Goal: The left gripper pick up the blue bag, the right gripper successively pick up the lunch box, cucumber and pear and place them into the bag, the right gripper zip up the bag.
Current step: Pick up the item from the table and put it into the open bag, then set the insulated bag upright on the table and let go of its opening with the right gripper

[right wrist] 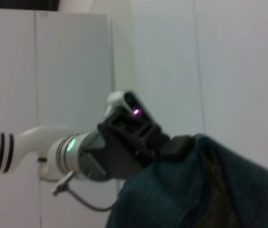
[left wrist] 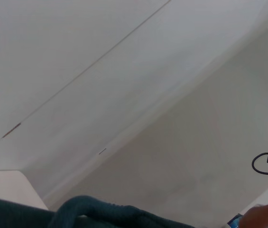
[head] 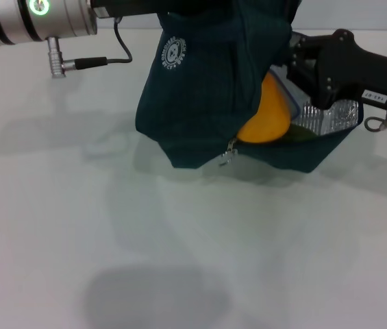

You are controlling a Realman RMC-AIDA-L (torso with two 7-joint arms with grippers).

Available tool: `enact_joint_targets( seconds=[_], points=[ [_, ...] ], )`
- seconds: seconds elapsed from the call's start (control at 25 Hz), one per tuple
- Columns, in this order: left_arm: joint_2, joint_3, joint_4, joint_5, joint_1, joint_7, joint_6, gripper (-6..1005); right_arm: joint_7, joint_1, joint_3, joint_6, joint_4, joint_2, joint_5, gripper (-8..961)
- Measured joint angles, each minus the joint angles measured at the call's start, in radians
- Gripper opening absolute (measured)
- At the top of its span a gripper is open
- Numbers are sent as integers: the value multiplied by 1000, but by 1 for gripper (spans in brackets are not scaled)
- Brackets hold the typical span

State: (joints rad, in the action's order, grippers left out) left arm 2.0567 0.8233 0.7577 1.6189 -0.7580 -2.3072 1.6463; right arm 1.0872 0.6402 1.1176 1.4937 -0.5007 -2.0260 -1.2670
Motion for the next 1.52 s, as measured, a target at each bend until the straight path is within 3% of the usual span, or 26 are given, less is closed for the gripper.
enact_joint_targets(
  seconds=[0.44, 0.68, 1.04, 1.24, 1.52],
  points=[
    [4, 1, 0, -3, 0, -1, 5, 53, -13, -5, 11, 5, 11, -2, 61, -1],
    [6, 2, 0, -3, 3, -1, 7, 53, -7, 6, 99, 6, 11, 0, 117, 2],
    [-2, -4, -11, -3, 8, 0, 7, 53, 57, -27, 103, 42, -4, 11, 125, 116],
    [-4, -5, -13, -3, 8, 2, 6, 53, 59, -92, 69, 114, -18, 13, 159, 179],
    [-5, -6, -22, -1, 9, 12, 2, 53, 115, -207, -70, 272, -43, 14, 185, 463]
  ],
)
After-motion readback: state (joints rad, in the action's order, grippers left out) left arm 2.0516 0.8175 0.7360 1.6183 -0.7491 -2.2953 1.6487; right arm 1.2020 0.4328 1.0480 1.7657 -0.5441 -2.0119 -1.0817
